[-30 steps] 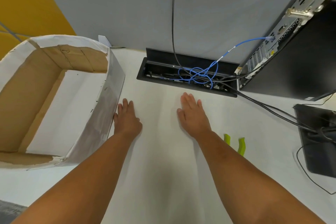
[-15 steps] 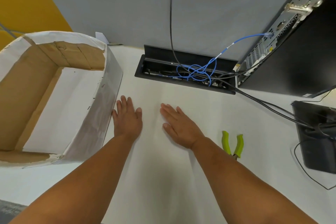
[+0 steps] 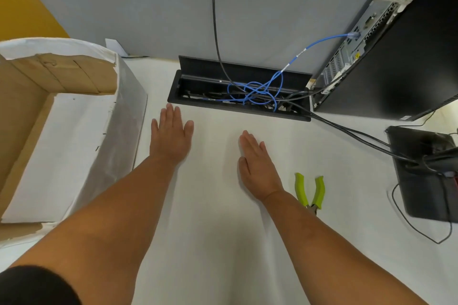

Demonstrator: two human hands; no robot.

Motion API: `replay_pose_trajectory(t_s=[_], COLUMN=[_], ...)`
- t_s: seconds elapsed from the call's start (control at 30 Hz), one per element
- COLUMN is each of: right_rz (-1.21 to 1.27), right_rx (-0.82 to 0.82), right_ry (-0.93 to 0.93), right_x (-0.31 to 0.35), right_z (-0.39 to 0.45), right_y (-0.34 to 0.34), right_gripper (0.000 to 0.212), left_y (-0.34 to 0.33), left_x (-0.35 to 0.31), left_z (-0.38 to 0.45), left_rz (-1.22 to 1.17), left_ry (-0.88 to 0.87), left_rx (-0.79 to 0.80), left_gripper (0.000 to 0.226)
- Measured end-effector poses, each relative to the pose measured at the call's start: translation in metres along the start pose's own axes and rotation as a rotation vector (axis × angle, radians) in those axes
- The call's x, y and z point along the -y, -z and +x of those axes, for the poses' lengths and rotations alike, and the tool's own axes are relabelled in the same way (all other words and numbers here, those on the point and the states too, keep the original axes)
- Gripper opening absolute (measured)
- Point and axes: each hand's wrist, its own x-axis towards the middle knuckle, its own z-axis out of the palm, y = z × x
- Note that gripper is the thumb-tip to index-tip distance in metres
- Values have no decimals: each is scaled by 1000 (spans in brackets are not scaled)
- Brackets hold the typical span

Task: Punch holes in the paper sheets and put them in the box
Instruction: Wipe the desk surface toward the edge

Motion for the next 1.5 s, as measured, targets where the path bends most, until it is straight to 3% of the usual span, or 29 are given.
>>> replay_pose_trajectory(t_s=[0.4,0.53,0.77,1.03,1.23,1.33,1.4,1.5], right_rz=[48,-19,3,7,7,-18,-52,-147], right_rx=[-154,-157,-151,-138,-86,-37,3,43], right_ry=[-152,-153,-123,-110,-109,-101,-76,-58], right_x=[-3,-13,-20,-23,-21,-19,-17,-14], right_z=[-3,-8,-10,-8,-10,-12,-17,-21], right_y=[7,12,15,16,19,20,19,16], right_gripper=[56,56,54,54,53,55,57,63], left_y=[-15,-10,-12,-16,-18,-17,-15,-10], left_x=[-34,-34,-58,-60,-48,-47,-45,-37], left_z=[-46,-35,2,-18,-77,-107,-122,-129], left_rz=[67,-103,-68,76,32,-102,-278,-512], left_ry=[-525,-433,-227,-561,-689,-719,-649,-361], left_rx=[170,143,162,202,258,309,283,121], left_gripper=[66,66,61,59,61,60,61,65])
